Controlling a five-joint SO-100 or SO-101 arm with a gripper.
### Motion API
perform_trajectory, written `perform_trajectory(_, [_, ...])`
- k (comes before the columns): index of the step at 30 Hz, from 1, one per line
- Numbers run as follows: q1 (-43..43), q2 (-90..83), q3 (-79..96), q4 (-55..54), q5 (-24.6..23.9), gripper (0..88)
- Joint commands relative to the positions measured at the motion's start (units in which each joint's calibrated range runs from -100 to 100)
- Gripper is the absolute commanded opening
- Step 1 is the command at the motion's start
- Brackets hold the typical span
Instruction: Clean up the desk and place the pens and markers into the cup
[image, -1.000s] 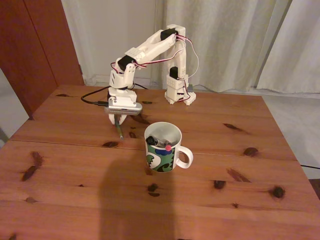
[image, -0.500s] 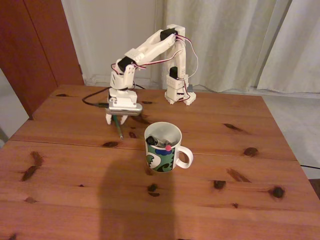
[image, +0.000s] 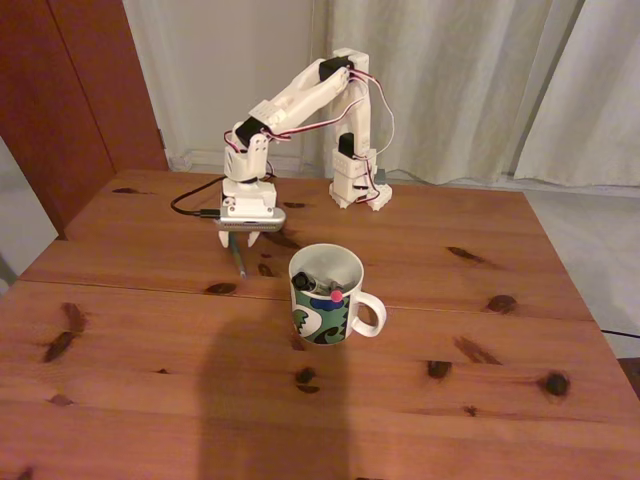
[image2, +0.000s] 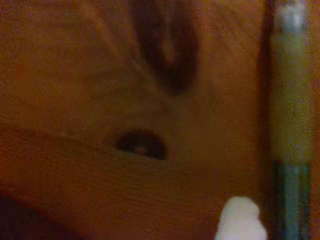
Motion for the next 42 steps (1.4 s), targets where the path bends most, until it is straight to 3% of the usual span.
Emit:
perform_trajectory(1, [0.4,-0.3,-0.3,-1.2,0.4,16.7])
perform_trajectory(19, [1.0,4.0,-4.1,-1.2,0.1,16.2])
perform_trajectory(25, [1.0,3.9,-4.1,-1.2,-0.1,0.0])
perform_trajectory(36, [0.4,2.6,-4.1,-1.2,-0.2,0.7])
perform_trajectory(42, [-2.1,-6.6,-3.3,-1.2,-5.2,0.7])
